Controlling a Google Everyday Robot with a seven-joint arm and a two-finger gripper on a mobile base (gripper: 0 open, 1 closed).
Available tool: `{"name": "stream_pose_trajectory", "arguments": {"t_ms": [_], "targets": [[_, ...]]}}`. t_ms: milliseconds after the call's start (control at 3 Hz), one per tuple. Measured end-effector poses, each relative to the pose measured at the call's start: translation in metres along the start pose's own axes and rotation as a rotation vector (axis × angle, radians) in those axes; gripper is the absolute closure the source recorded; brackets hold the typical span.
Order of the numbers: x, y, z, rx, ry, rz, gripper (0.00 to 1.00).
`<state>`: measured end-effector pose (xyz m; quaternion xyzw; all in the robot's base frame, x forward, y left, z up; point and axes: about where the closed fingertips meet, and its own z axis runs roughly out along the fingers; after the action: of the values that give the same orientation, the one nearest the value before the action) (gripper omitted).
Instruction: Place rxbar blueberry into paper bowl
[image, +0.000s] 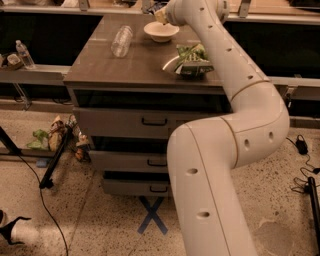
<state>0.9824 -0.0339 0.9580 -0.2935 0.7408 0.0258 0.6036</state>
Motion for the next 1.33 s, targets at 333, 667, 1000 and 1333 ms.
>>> {"name": "stream_pose_trajectory", "arguments": {"t_ms": [333,667,1000,1333], "targets": [[0.006,0.003,0.012,0.017,0.017,0.004,1.0],[0.017,0.004,0.021,0.038,0.045,0.014,0.81],[0.023,0.005,0.027,0.056,0.06,0.023,0.5],[0.023,0.006,0.03,0.063,0.06,0.023,0.28]]}}
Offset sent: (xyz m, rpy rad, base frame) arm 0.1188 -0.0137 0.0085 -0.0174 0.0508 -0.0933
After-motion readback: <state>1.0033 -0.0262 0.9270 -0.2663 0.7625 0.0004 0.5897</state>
